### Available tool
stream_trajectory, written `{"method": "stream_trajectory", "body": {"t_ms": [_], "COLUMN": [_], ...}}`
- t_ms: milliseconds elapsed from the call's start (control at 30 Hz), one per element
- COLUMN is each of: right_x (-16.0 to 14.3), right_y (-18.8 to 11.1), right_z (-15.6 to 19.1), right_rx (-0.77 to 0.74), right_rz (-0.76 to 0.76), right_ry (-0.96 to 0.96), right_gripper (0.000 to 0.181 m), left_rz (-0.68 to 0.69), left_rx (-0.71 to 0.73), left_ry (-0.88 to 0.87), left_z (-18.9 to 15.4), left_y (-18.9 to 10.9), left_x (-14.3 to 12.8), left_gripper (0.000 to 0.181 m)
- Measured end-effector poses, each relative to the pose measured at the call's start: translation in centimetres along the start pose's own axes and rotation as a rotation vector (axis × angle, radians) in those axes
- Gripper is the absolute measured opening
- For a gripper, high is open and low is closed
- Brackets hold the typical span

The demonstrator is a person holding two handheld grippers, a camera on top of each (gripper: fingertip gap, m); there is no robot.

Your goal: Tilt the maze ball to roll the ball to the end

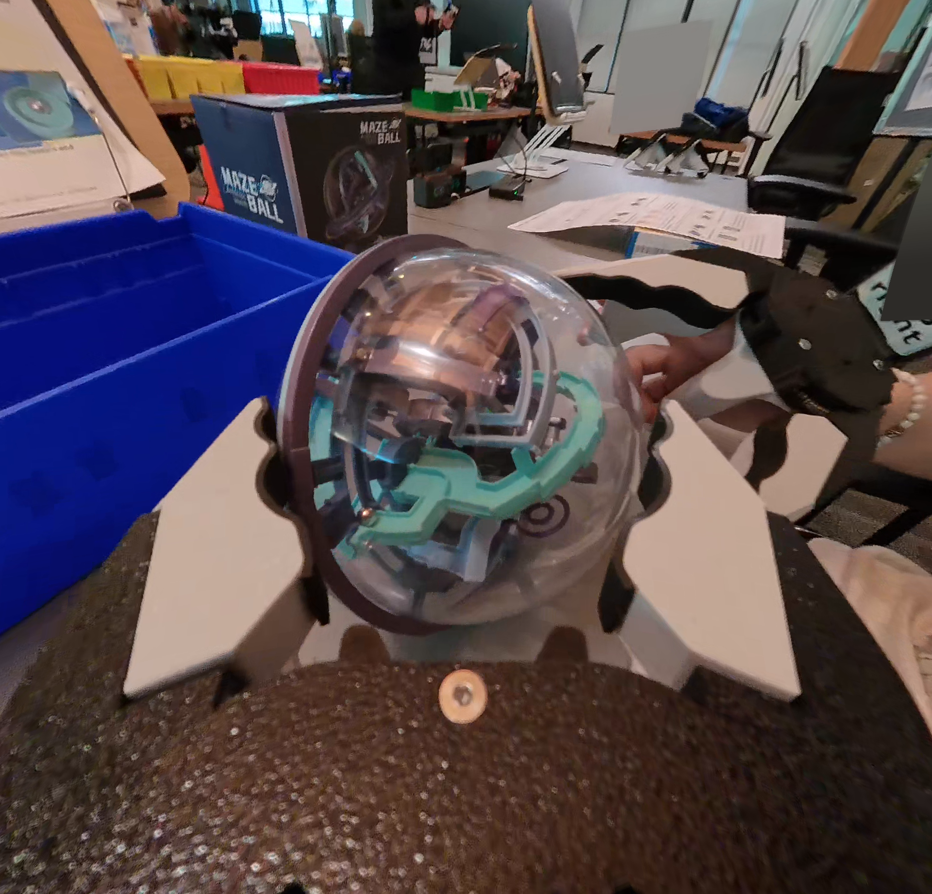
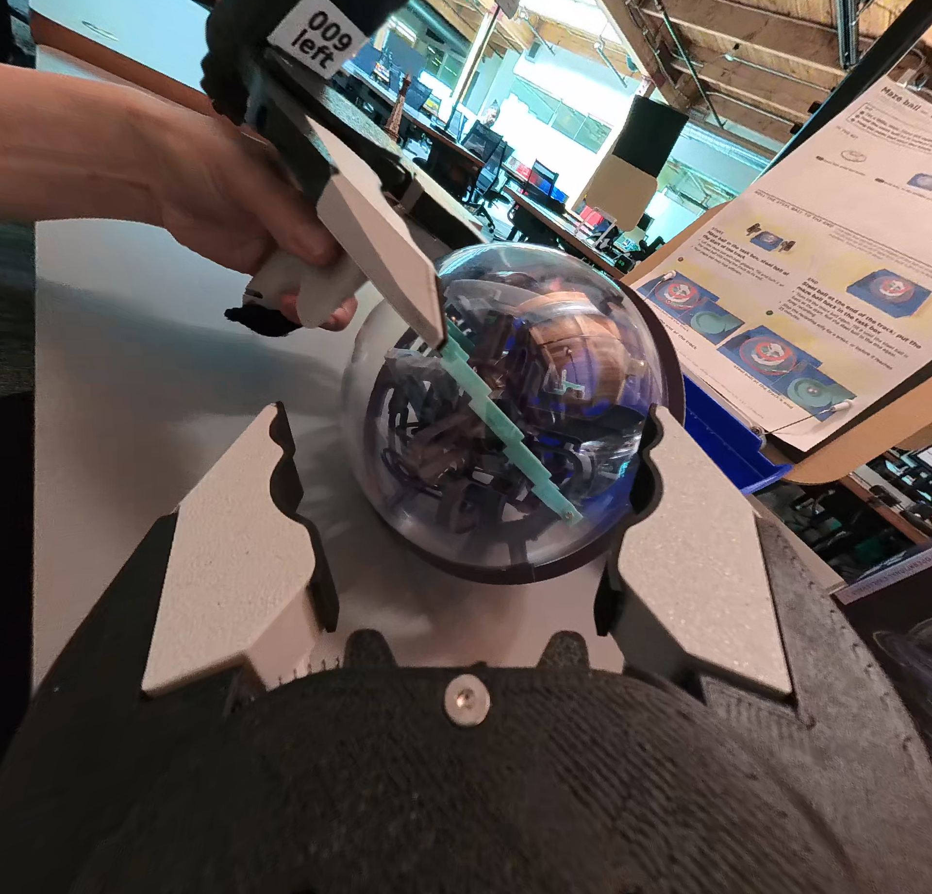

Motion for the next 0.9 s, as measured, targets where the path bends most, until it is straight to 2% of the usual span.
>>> {"method": "stream_trajectory", "body": {"t_ms": [267, 433, 500, 633, 733, 833, 900], "right_x": [0.0, 0.4, 0.9, 1.7, 0.3, -1.7, -1.9], "right_y": [-0.2, -0.8, -1.1, -0.9, 0.2, 1.4, 1.8], "right_z": [-0.5, -1.1, -2.0, -6.9, -8.1, -6.9, -5.9], "right_rx": [0.023, 0.102, 0.141, 0.152, 0.314, 0.490, 0.554], "right_rz": [-0.003, -0.013, -0.024, -0.031, 0.019, 0.092, 0.086], "right_ry": [0.065, 0.088, 0.063, 0.042, 0.095, 0.135, 0.163], "right_gripper": [0.135, 0.133, 0.133, 0.134, 0.134, 0.134, 0.131], "left_rz": [0.035, 0.056, 0.060, 0.069, 0.070, 0.067, 0.070], "left_rx": [0.028, 0.029, 0.024, 0.015, 0.016, 0.015, 0.020], "left_ry": [0.004, 0.028, 0.034, 0.064, 0.111, 0.171, 0.214], "left_z": [0.4, 0.6, 0.6, 0.4, 0.1, -0.2, -0.5], "left_y": [0.6, 0.7, 0.8, 1.1, 1.3, 1.4, 1.3], "left_x": [0.1, 0.2, 0.2, 0.2, 0.2, 0.1, -0.1], "left_gripper": [0.136, 0.136, 0.136, 0.136, 0.136, 0.135, 0.135]}}
Point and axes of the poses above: each gripper's, where its closed fingertips meet, y out along the fingers, x out of its top, z = x × y across the jaws, the point moved 3 cm from there along -y, back along the fingers, and after that the axes turned 2 degrees about -x, right-handed, at the moved point
